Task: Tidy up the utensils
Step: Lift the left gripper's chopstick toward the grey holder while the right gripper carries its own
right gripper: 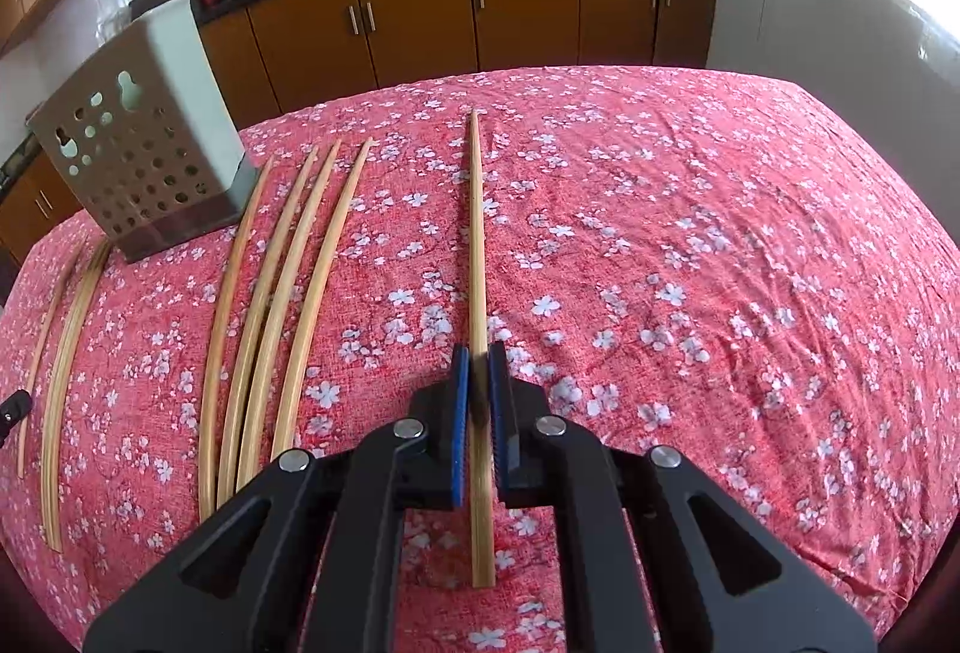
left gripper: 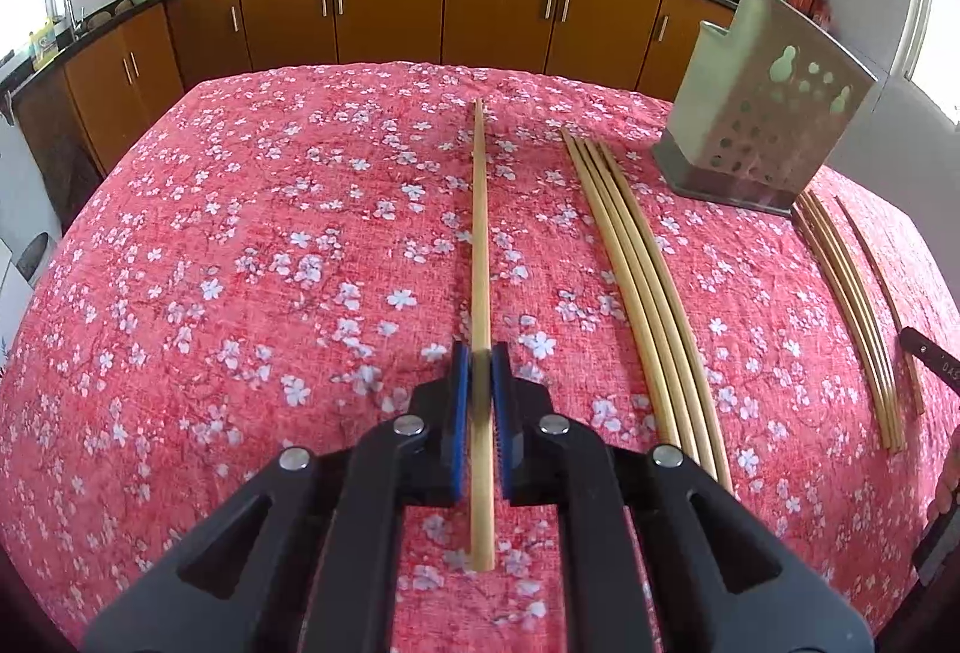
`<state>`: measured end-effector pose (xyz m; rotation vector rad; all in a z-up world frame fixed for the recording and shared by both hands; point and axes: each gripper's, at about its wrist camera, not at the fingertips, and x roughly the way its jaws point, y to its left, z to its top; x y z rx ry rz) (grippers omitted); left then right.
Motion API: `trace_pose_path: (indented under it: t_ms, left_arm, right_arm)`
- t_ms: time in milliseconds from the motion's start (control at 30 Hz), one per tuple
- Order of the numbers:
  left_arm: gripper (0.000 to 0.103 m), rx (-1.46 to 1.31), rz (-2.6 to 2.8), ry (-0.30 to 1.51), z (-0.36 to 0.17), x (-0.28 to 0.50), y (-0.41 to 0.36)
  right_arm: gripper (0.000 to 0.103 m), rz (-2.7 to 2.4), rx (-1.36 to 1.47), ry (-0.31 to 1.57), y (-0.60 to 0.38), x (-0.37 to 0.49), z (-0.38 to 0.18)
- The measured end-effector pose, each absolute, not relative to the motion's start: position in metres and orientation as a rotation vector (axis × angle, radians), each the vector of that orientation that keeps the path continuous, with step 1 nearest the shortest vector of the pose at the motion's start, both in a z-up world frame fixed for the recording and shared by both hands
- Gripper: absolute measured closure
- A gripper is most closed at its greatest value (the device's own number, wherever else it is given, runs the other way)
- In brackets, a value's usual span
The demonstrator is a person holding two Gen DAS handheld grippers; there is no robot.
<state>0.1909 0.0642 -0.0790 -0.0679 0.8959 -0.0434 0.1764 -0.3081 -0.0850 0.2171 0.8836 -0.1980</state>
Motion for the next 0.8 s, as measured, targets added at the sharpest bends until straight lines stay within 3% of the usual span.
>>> trace_pose_path:
  t_ms: [500, 800]
  left_arm:
    - [0.095, -0.053, -0.036, 0.899, -0.074, 0.18, 0.064]
    - [0.095, -0.08, -0.028, 0.707, -0.006, 0.157, 0.08]
  right_arm:
    - [0.096, -0.186, 0.211, 0.859, -0.305, 0.146, -0.08]
    - [0.096, -0.196, 0.219, 0.643, -0.316, 0.119, -0.013]
